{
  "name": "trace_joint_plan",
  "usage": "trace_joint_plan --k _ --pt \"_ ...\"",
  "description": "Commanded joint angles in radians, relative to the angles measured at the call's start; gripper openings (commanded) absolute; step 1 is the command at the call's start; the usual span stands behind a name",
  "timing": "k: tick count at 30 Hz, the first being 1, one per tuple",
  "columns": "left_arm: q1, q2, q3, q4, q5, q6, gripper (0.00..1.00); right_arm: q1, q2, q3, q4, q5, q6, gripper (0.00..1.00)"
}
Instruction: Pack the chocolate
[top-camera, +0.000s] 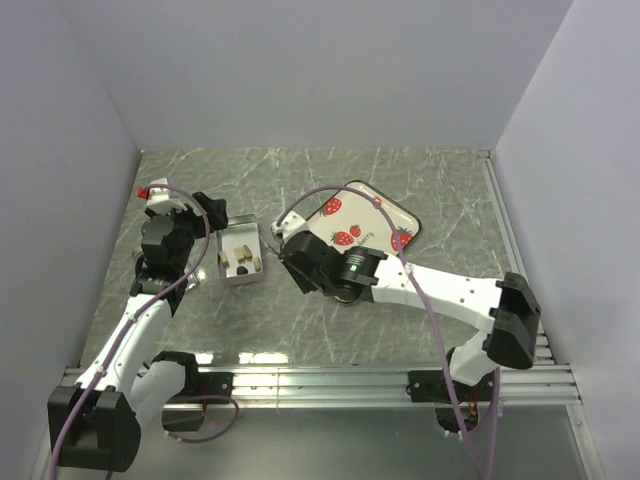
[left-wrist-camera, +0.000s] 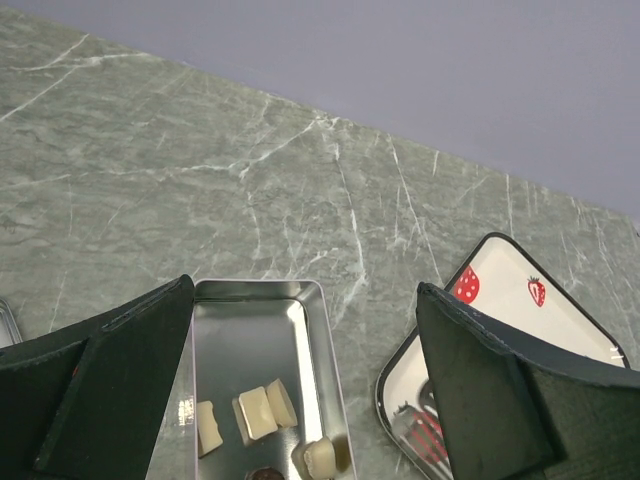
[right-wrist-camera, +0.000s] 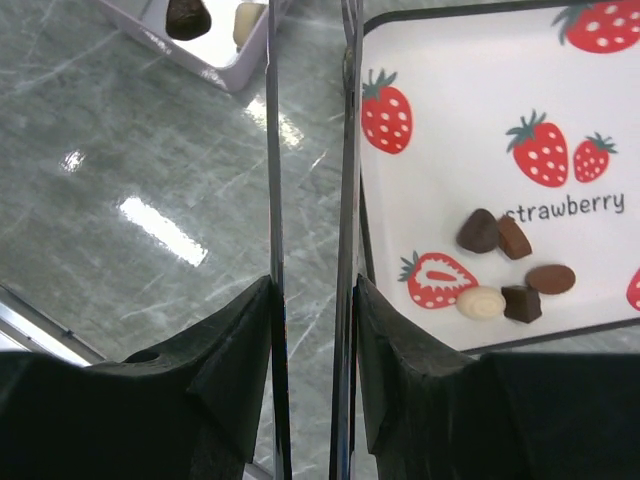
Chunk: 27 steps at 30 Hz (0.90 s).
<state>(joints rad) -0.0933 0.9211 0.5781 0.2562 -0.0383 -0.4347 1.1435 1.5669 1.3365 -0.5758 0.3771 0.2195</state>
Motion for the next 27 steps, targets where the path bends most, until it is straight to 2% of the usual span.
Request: trace_joint_plan --k 1,12,21,27 --pt "-0.003 -0.002 0.045 0.025 0.008 0.002 0.99 -0.01 -0.111 -0.051 0.044 0.059 0.05 0.43" --pt "-0.003 0.004 0.048 0.023 0.011 0.001 1.0 -0.014 -0.333 -0.279 0.007 0.129 0.17 0.44" --pt "-0.003 0.004 0.049 0.02 0.011 0.002 1.0 -0.027 -0.448 -0.408 -0.113 0.172 0.314 0.45" --pt "-0.003 0.002 0.048 0.021 0.012 0.001 1.0 -0.028 -0.495 -0.467 -0.154 0.157 0.354 0.45"
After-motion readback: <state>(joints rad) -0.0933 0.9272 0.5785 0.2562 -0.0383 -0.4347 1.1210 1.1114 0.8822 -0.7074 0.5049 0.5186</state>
